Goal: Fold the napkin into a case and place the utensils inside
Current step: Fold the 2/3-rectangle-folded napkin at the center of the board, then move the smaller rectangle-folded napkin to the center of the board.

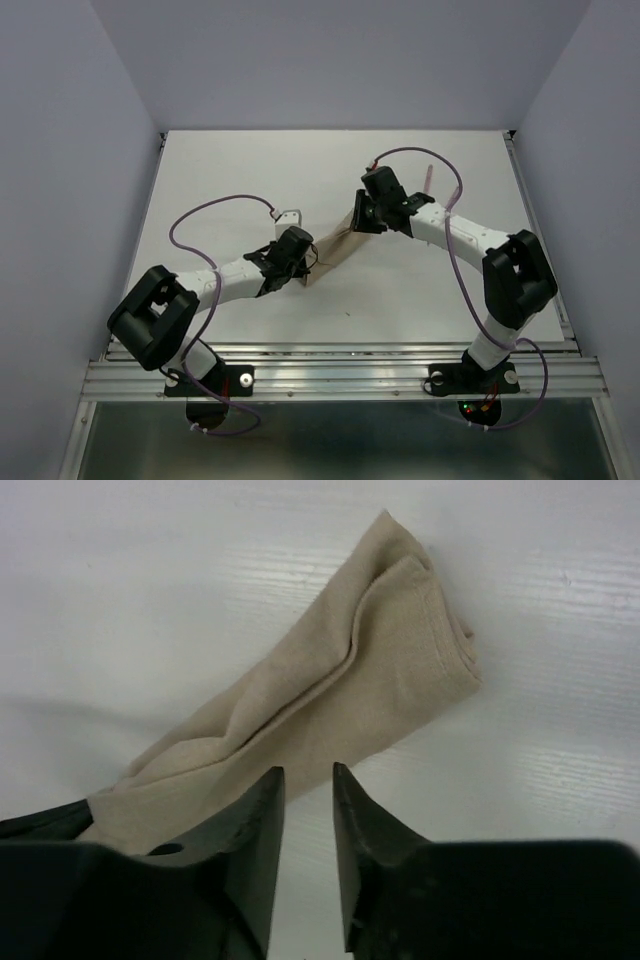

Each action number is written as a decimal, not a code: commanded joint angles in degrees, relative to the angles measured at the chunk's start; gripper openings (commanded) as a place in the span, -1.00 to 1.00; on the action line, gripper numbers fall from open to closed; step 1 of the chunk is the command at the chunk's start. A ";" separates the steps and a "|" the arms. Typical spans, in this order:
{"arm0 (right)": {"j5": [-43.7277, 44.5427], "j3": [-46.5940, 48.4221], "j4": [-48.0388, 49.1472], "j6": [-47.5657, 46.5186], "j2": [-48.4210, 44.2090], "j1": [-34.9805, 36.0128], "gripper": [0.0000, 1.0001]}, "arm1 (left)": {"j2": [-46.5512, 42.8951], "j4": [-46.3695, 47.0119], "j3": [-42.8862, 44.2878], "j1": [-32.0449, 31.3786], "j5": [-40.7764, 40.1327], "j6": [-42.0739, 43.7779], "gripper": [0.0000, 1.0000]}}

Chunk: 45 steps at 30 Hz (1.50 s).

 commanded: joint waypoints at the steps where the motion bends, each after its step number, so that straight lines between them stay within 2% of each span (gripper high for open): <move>1: -1.70 -3.96 3.23 0.88 -0.70 -0.25 -0.48 | -2.38 -0.74 -0.44 1.84 2.63 -0.39 -1.00; 4: -2.67 -5.99 5.08 1.76 0.35 0.27 -0.56 | -2.90 -2.31 0.09 2.11 2.99 0.05 -0.96; 5: -2.67 -5.82 5.34 2.03 0.71 0.28 -0.58 | -3.17 -2.84 0.44 2.20 2.90 0.14 -0.72; 8: -2.76 -4.59 6.05 2.21 2.20 2.47 -0.58 | -5.00 -5.66 0.79 2.72 2.46 0.32 -0.34; 9: -2.68 -3.80 5.96 2.12 3.51 2.99 -0.57 | -5.80 -6.18 0.71 2.99 2.37 0.06 0.05; 11: -2.68 -1.52 5.96 2.20 4.92 3.88 -0.58 | -9.03 -6.63 -0.08 4.47 3.16 -1.26 0.41; 12: -2.76 -0.64 5.96 2.12 6.58 4.66 -0.58 | -10.28 -6.45 -1.04 5.01 3.42 -1.70 0.73; 13: -2.76 0.85 5.96 2.20 7.47 4.67 -0.58 | -11.42 -7.06 -1.49 5.53 3.42 -2.14 0.74; 17: -5.14 4.55 5.96 2.12 11.60 5.20 -0.58 | -17.57 -9.17 -2.37 8.08 3.51 -4.60 0.68; 20: -5.05 7.27 5.61 1.50 15.37 5.20 -0.58 | -20.47 -9.79 -3.25 9.67 3.34 -6.18 0.53; 25: -5.31 9.39 3.85 0.18 18.11 5.20 -0.58 | -20.22 -8.31 -2.64 10.64 5.27 -5.84 0.35; 29: -4.18 8.16 3.85 0.01 13.30 5.20 -0.58 | -14.78 -5.84 -0.27 10.64 8.43 -3.91 0.12; 32: -0.40 5.27 3.85 -0.34 9.51 5.20 -0.56 | -9.60 -5.66 2.98 10.64 7.56 -2.94 0.02; 37: 0.49 -1.58 3.85 -0.43 2.92 2.39 -0.55 | -1.95 -4.08 6.76 10.81 6.58 -2.50 -0.29; 41: -0.47 -5.37 4.03 -0.43 2.03 0.28 -0.55 | 2.19 -0.39 6.59 10.81 8.52 -2.76 -0.44; 45: -0.30 -3.37 4.20 -1.66 3.69 -1.56 -0.55 | 4.56 0.14 4.85 10.72 10.54 -3.11 -0.67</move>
